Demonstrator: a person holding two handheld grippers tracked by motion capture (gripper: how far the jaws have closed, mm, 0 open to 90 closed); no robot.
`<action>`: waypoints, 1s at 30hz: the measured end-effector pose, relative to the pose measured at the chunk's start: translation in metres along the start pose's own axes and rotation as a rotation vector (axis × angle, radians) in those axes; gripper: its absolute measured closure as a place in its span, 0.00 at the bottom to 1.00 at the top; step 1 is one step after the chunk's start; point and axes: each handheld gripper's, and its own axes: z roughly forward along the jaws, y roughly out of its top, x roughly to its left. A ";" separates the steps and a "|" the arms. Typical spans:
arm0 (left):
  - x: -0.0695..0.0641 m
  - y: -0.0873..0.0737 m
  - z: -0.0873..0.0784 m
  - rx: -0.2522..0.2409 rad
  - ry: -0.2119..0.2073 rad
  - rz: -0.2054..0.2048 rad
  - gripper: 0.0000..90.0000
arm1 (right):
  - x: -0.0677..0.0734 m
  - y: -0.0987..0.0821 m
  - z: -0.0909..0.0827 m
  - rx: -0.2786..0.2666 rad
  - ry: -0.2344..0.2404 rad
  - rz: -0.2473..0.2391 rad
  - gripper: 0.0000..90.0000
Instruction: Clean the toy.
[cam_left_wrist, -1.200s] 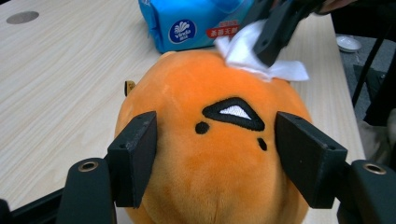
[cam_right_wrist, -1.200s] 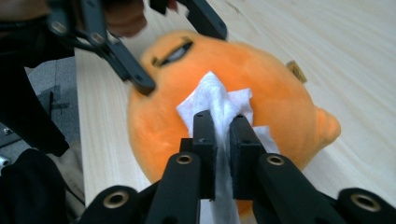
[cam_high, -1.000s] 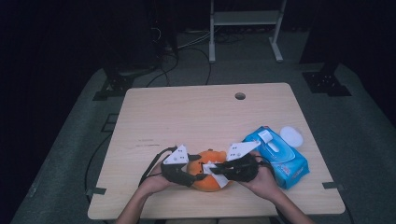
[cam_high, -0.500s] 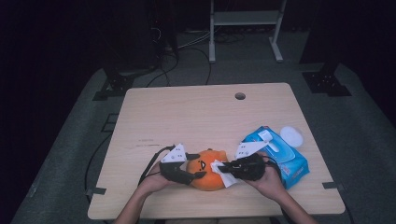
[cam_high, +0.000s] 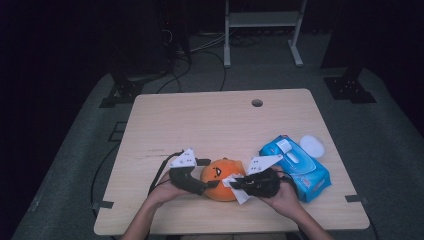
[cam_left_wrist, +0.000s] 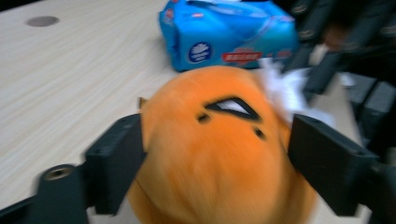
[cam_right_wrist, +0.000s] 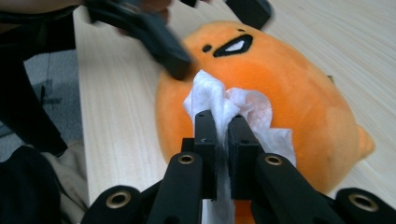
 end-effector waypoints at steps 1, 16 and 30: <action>-0.001 -0.001 0.001 0.016 0.006 0.020 0.18 | -0.001 -0.001 -0.001 -0.004 -0.002 0.010 0.93; 0.001 -0.007 0.003 0.017 0.026 0.017 0.31 | -0.008 -0.003 -0.011 -0.016 -0.047 0.041 0.93; 0.004 -0.008 0.007 0.006 0.047 -0.021 0.31 | 0.005 0.000 -0.006 0.016 0.002 -0.018 0.93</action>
